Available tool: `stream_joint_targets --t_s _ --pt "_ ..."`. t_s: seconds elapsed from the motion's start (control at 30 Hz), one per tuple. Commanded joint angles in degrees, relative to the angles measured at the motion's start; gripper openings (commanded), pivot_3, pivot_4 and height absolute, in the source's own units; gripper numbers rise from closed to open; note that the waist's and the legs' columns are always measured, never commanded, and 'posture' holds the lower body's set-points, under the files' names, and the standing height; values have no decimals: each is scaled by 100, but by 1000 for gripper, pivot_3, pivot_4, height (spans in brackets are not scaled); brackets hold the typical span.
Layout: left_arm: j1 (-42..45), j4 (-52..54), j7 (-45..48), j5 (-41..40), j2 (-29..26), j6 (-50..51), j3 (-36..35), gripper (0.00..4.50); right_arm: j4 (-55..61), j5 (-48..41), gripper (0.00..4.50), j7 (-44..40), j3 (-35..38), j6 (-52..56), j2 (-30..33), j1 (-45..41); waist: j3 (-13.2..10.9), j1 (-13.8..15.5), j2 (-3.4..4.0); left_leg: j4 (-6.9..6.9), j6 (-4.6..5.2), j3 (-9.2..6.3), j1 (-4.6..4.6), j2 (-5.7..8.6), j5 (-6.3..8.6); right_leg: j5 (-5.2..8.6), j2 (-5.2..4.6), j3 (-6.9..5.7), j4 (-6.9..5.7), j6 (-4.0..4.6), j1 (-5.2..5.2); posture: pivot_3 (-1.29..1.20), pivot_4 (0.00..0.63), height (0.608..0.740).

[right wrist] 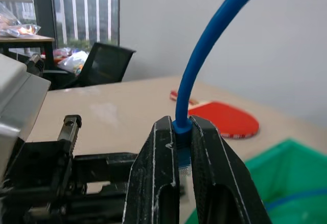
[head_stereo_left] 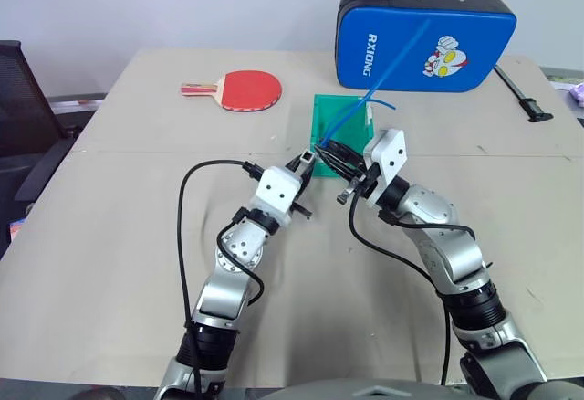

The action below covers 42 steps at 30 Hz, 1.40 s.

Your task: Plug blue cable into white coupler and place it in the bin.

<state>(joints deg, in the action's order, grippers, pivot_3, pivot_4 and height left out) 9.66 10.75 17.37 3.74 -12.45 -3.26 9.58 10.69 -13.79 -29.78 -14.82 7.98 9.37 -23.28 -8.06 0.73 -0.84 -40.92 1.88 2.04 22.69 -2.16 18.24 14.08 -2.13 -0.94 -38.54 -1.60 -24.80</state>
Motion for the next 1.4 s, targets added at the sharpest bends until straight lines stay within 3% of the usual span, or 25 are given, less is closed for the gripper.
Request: stream_joint_targets --t_s 0.03,0.47,0.77,1.07,1.4 --pt "78 254 45 13 29 -104 71 287 64 63 0 -100 -50 -279 -108 -64 0 0 0 0 11 1 1 0 6 0 0 0 1 0 0 0 150 681" --pt "38 274 -34 110 120 -97 101 287 -194 716 0 57 -141 -34 -20 -22 0 -1 0 -13 20 -3 0 1 11 0 3 -5 -14 0 0 0 150 681" --pt "12 332 -426 57 488 260 -81 287 -39 711 0 183 -139 314 -88 81 0 3 0 -17 20 -4 0 1 11 0 2 -5 -20 0 1 0 150 681" --pt "121 371 -309 282 541 213 194 287 43 847 0 245 -292 812 -79 -66 0 -1 0 -18 21 -5 0 1 11 0 3 -6 -22 0 1 0 150 681" --pt "323 560 -304 165 678 125 189 287 155 1082 0 244 -759 3359 324 -300 1 1 -1 -21 20 -10 1 3 11 0 -1 -12 -24 1 1 0 150 681"
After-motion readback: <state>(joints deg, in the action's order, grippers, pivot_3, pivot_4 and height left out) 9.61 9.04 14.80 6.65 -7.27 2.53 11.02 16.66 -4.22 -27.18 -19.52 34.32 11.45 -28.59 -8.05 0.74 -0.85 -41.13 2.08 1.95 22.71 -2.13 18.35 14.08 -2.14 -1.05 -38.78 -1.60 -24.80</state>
